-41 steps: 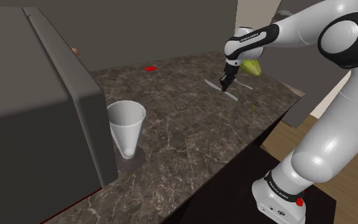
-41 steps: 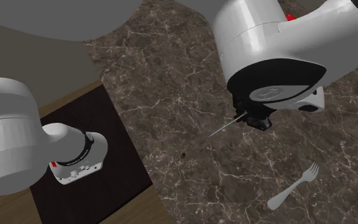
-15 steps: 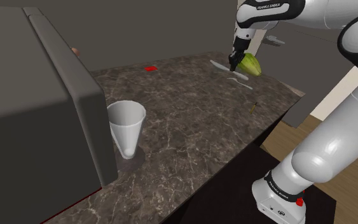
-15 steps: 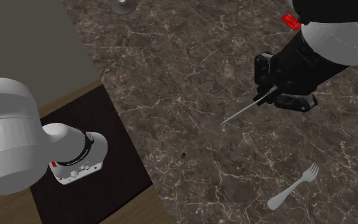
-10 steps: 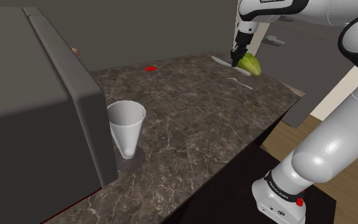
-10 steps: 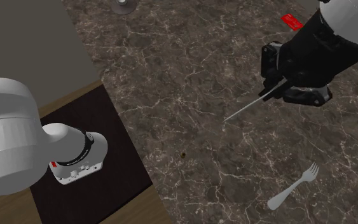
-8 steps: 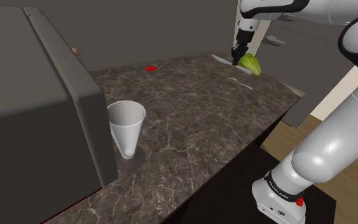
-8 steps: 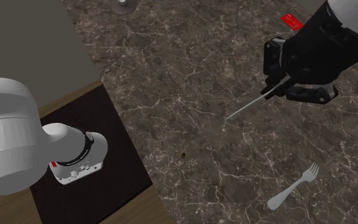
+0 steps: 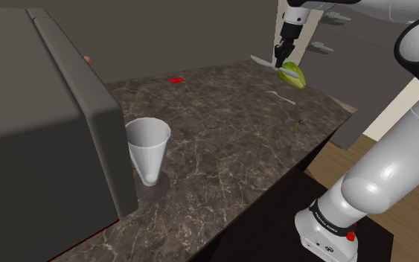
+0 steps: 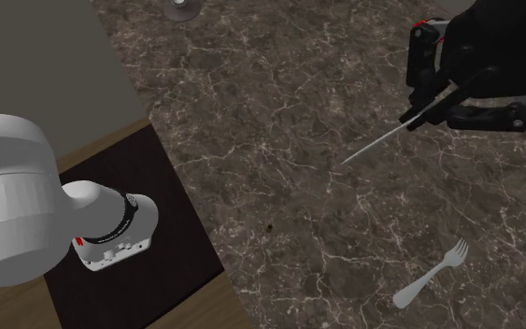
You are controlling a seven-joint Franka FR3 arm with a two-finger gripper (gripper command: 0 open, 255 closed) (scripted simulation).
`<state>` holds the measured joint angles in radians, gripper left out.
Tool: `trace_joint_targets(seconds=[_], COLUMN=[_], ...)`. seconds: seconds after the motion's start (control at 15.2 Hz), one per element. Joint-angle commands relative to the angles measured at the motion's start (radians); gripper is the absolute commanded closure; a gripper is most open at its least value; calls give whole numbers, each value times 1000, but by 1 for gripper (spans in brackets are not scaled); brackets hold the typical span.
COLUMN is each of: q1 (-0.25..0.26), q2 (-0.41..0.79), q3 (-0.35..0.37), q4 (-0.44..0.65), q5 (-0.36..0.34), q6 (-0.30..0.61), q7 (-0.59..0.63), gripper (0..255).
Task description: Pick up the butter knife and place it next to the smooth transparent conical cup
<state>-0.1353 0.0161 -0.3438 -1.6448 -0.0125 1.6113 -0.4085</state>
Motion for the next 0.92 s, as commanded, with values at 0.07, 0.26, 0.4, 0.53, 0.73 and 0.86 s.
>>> trace_joint_targets(seconds=[0.07, 0.26, 0.4, 0.53, 0.73, 0.86], q1=[-2, -3, -5, -6, 7, 33], q2=[9, 20, 29, 39, 9, -60], q3=[-1, -3, -4, -5, 5, 30], q4=[54, 108, 146, 186, 166, 87], q5=[3, 7, 9, 13, 3, -16], q6=[-46, -89, -119, -149, -158, -146], q7=[-4, -7, -9, -12, 11, 60], gripper=[255, 255, 255, 255, 255, 255])
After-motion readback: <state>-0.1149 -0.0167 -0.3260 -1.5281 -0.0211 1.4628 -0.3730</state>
